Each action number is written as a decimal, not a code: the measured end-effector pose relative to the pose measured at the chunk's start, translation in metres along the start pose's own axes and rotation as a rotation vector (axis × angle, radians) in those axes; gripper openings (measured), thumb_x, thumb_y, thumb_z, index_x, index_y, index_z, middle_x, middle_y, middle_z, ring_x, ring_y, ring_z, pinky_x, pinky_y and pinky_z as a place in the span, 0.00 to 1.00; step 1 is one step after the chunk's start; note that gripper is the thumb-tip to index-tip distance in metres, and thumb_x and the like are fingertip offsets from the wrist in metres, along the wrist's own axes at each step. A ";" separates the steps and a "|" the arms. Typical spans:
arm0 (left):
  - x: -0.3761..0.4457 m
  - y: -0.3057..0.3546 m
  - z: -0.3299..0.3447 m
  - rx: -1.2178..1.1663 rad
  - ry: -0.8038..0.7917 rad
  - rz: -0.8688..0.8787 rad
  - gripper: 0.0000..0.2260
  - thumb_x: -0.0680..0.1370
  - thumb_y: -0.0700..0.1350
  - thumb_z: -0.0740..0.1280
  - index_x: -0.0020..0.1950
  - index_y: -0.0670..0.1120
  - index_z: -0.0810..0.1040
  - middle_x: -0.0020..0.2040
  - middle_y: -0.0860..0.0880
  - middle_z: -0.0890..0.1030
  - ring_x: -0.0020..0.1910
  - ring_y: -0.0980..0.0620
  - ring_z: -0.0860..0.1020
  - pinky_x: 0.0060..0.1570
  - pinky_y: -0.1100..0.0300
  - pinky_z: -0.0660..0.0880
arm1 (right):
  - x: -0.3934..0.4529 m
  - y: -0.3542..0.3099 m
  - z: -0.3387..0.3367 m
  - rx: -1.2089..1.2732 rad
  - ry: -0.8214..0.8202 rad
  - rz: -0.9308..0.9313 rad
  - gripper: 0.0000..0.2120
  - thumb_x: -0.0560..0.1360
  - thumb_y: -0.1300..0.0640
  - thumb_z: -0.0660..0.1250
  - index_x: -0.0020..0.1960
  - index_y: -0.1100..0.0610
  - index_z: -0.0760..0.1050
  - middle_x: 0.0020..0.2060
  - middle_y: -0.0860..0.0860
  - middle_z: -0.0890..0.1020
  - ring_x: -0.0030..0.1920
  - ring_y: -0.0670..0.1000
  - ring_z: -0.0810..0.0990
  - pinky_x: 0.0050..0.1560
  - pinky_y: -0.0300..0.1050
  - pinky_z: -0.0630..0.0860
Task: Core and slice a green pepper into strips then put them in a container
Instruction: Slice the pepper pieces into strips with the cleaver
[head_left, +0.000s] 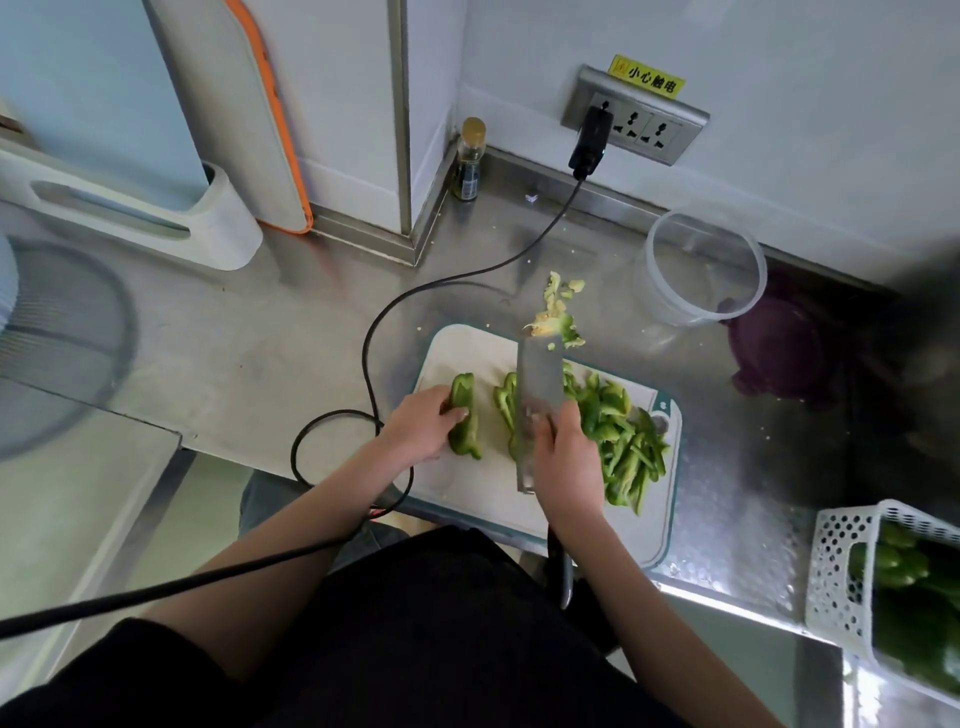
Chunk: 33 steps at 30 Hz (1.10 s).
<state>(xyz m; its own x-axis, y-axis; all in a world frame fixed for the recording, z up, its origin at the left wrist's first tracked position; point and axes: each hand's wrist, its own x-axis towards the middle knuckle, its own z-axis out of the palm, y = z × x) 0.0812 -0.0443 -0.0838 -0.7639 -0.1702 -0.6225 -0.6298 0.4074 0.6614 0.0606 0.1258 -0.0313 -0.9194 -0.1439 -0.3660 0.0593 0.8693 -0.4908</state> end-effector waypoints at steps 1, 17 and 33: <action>0.000 0.001 0.001 -0.008 0.009 0.006 0.08 0.80 0.48 0.62 0.45 0.45 0.70 0.33 0.47 0.75 0.25 0.51 0.74 0.24 0.62 0.68 | -0.002 -0.002 -0.001 0.029 0.001 -0.003 0.08 0.82 0.52 0.53 0.54 0.57 0.63 0.34 0.55 0.77 0.33 0.59 0.77 0.29 0.50 0.73; -0.004 0.005 0.012 0.081 0.112 0.020 0.14 0.80 0.49 0.60 0.35 0.51 0.65 0.33 0.50 0.74 0.37 0.43 0.78 0.40 0.50 0.76 | -0.007 -0.024 0.026 -0.193 -0.137 -0.061 0.12 0.83 0.53 0.49 0.62 0.59 0.61 0.38 0.57 0.80 0.38 0.60 0.80 0.32 0.46 0.70; 0.001 0.004 0.012 -0.011 0.118 -0.038 0.15 0.79 0.46 0.62 0.33 0.47 0.66 0.28 0.47 0.75 0.25 0.47 0.77 0.28 0.59 0.71 | 0.003 -0.034 0.044 -0.390 -0.140 -0.082 0.10 0.83 0.58 0.52 0.63 0.57 0.58 0.37 0.55 0.81 0.38 0.58 0.82 0.35 0.49 0.75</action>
<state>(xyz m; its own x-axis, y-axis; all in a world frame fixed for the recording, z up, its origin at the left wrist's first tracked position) 0.0794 -0.0317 -0.0870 -0.7504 -0.2896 -0.5942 -0.6595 0.3887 0.6434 0.0729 0.0751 -0.0502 -0.8518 -0.2591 -0.4553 -0.1879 0.9624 -0.1962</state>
